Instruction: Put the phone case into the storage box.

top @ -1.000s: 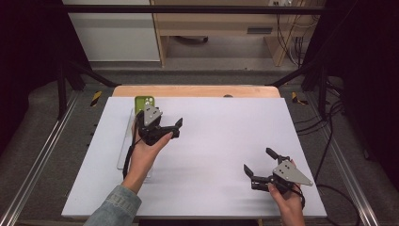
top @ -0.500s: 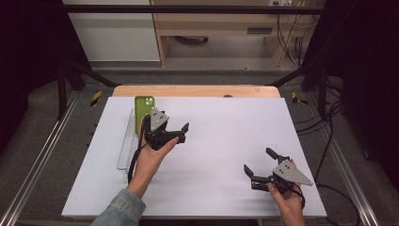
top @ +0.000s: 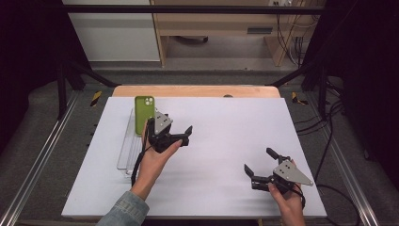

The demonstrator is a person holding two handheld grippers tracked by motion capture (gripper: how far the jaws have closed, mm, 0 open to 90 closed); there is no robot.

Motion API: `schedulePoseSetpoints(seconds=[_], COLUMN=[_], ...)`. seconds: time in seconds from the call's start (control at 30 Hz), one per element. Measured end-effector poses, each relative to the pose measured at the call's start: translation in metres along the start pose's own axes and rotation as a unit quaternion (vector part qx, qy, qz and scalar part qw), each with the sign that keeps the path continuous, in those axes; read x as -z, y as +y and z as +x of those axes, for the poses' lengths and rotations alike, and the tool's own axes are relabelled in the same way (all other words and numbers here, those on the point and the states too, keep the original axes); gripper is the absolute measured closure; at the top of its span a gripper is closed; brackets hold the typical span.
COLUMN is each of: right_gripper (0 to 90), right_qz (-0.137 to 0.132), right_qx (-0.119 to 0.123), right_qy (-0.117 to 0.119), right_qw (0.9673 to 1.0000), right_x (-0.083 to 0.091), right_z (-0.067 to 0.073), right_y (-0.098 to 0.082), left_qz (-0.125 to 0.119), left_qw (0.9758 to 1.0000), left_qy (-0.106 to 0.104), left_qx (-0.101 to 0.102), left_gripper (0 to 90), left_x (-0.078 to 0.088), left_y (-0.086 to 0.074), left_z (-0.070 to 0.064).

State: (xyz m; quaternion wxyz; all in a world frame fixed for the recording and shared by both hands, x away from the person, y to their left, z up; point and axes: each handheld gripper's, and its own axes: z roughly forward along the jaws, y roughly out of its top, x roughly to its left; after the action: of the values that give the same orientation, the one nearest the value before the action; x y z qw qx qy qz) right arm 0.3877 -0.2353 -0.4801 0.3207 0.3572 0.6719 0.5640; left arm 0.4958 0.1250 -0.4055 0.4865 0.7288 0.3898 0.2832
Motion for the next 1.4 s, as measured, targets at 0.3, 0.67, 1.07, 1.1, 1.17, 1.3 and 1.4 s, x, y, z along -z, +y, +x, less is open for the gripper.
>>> schedulePoseSetpoints(seconds=[0.3, 0.67, 1.07, 1.1, 1.17, 1.3, 1.4], right_gripper=[2.6, 2.6, 2.6, 2.6, 2.6, 2.6, 2.6], right_qz=[0.001, 0.001, 0.001, 0.001, 0.001, 0.002, 0.002], right_qx=[0.0, 0.0, 0.0, 0.0, 0.0, 0.001, 0.002], right_qy=[0.001, 0.001, 0.0, 0.0, 0.0, 0.001, 0.001], right_qw=[1.0, 1.0, 1.0, 1.0, 1.0, 1.0, 1.0], right_x=[0.0, 0.0, 0.0, 0.0, 0.0, 0.0, 0.0], right_z=[0.0, 0.001, 0.001, 0.001, 0.001, 0.001, 0.001], right_y=[0.0, 0.0, 0.0, 0.0, 0.0, 0.0, 0.0], left_qz=[-0.002, -0.009, -0.037, -0.043, -0.049, -0.055, -0.057], left_qw=[0.9999, 0.9996, 0.9979, 0.9975, 0.997, 0.9961, 0.9959], left_qy=[-0.011, -0.025, -0.05, -0.054, -0.058, -0.065, -0.066], left_qx=[0.006, 0.011, 0.016, 0.016, 0.018, 0.021, 0.022], left_gripper=[2.3, 2.3, 2.3, 2.3, 2.3, 2.3, 2.3], left_x=[-0.001, 0.0, 0.008, 0.011, 0.014, 0.019, 0.021], left_y=[-0.008, -0.017, -0.023, -0.023, -0.022, -0.022, -0.022], left_z=[-0.005, -0.013, -0.025, -0.026, -0.026, -0.026, -0.026])
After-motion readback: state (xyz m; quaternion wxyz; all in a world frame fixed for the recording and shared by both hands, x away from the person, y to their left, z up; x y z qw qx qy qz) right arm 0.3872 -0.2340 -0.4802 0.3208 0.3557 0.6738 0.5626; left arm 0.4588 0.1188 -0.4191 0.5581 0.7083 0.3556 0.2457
